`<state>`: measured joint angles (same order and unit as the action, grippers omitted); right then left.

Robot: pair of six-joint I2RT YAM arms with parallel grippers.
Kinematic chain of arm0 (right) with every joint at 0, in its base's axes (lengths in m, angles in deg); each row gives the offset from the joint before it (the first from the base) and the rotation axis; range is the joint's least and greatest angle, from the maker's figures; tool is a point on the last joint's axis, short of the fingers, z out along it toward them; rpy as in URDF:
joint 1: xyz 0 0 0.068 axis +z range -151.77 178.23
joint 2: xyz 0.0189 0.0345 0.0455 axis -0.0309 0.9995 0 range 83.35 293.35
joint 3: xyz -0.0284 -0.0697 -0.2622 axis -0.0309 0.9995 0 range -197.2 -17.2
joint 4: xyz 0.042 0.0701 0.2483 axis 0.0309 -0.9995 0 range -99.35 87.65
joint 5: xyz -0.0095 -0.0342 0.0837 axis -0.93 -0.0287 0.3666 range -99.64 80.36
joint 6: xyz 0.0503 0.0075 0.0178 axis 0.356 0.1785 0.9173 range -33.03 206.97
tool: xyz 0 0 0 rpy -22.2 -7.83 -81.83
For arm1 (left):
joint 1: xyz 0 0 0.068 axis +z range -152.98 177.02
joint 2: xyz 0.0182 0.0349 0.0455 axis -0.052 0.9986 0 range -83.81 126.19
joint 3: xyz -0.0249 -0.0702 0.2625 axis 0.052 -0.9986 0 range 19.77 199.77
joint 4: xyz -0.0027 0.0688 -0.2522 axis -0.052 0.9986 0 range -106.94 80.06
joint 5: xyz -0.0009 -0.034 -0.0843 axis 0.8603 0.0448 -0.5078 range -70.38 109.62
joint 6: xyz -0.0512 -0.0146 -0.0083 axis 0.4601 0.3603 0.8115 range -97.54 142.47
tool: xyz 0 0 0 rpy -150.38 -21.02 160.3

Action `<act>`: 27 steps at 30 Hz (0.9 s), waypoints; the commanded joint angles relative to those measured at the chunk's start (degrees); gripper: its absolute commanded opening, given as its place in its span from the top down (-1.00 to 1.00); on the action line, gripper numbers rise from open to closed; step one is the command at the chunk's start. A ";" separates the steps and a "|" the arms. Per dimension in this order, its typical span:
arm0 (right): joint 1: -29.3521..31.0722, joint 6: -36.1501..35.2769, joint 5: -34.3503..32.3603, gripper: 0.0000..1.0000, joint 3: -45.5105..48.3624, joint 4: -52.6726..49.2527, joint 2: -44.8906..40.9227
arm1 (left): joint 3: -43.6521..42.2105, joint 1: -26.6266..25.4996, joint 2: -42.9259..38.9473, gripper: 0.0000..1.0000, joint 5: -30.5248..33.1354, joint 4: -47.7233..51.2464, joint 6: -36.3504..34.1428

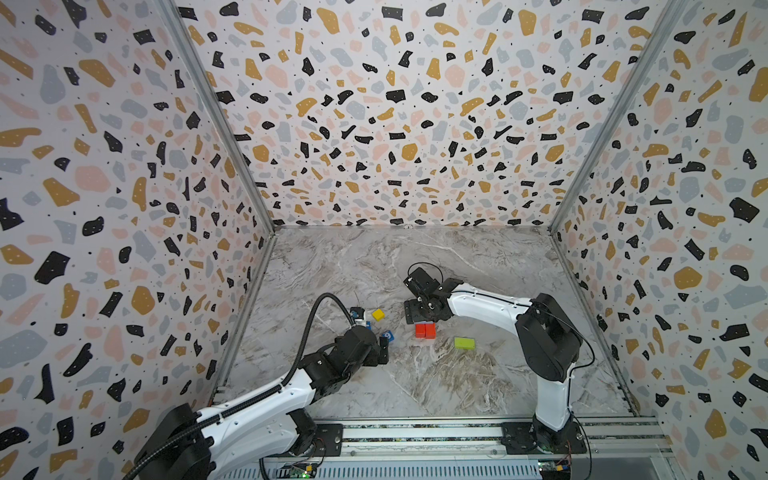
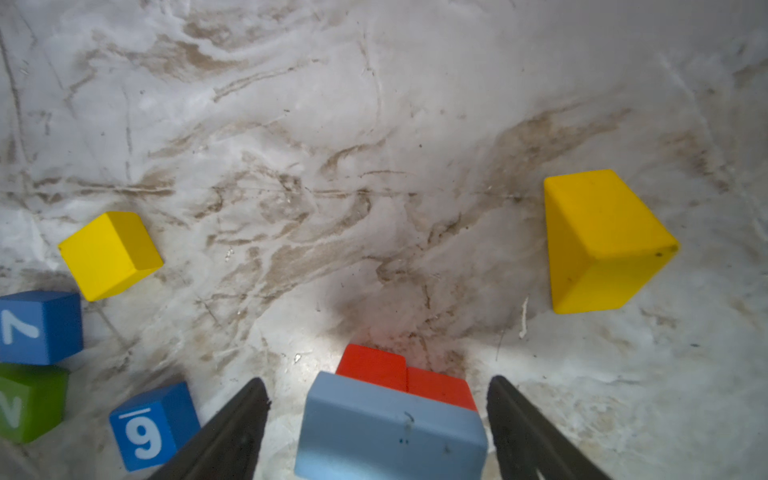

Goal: Build the wood block tower
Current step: 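Lower the light blue block onto the two red blocks with the right gripper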

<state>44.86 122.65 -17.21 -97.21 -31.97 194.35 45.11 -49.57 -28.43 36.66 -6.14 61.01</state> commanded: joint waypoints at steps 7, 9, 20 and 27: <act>0.30 -0.25 -2.37 -0.70 0.19 -2.09 -0.69 | 0.50 0.35 -0.09 -1.00 1.02 -0.87 -0.05; 0.30 -0.26 -2.70 -0.70 0.53 -2.07 -0.76 | 0.41 0.28 0.01 -1.00 0.98 -0.94 0.06; 0.28 -0.26 -3.03 -0.70 1.25 -2.09 -1.38 | 0.72 0.32 0.39 -1.00 0.65 -1.12 0.22; 0.30 -0.17 -3.82 -0.70 1.52 -2.49 -1.50 | 0.74 0.27 0.31 -1.00 0.67 -1.05 0.30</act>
<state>44.86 122.68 -19.66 -96.01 -32.37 194.35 45.11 -49.57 -28.13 36.64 -6.16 61.05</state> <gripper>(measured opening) 0.849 0.999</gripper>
